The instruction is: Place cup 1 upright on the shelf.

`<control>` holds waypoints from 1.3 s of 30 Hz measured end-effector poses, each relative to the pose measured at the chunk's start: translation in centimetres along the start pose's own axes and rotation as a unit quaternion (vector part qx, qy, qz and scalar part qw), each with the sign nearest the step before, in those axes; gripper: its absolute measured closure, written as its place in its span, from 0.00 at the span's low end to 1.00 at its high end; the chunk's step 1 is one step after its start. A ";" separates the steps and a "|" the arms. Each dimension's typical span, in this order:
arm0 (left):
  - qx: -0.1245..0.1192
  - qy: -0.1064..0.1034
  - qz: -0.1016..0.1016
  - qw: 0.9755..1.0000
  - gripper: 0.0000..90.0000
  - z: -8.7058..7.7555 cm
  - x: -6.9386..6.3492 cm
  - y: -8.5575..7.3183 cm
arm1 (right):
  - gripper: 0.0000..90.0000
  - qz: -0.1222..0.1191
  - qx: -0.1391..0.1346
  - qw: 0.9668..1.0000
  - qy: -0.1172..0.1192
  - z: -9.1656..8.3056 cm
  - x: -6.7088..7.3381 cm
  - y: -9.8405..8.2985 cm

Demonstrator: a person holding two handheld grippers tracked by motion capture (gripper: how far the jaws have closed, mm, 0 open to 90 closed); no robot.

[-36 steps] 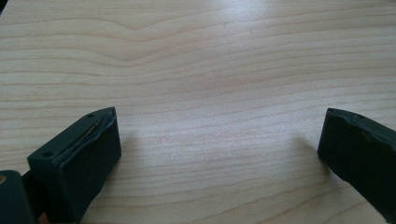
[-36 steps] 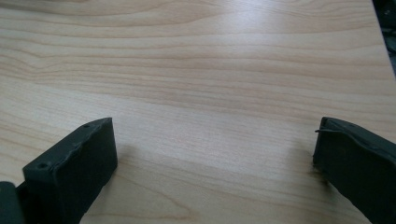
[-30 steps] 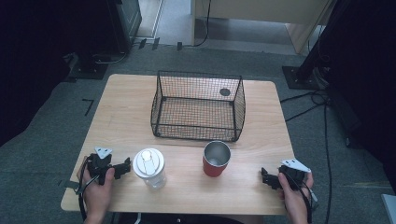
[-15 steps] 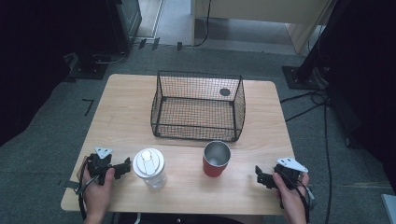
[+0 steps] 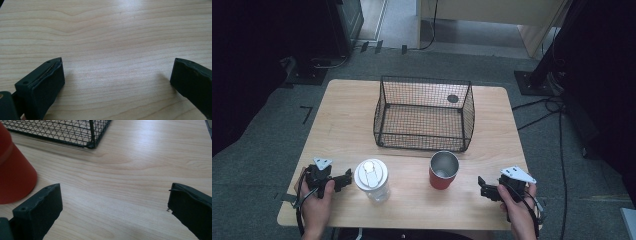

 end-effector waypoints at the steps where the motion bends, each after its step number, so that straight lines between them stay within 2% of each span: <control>1: 0.000 0.000 0.000 1.000 0.00 0.0 0.0 0.0 | 0.00 -0.001 -0.001 1.000 0.001 0.0 0.2 0.1; 24: 0.000 0.000 0.000 1.000 0.00 0.0 0.0 0.0 | 0.00 -0.043 -0.007 0.998 0.048 0.3 5.4 1.8; 39: 0.000 0.000 0.000 1.000 0.00 0.0 0.0 0.0 | 0.00 -0.056 -0.014 0.997 0.058 0.1 7.1 2.3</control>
Point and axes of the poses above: each handheld gripper's, and its own axes: z roughly forward along the jaws, y roughly out of its top, x roughly to its left, the point moved 2 cm from there along z, roughly forward along the jaws, and after that the axes turned 3 degrees about -x, right-handed, at the moved point
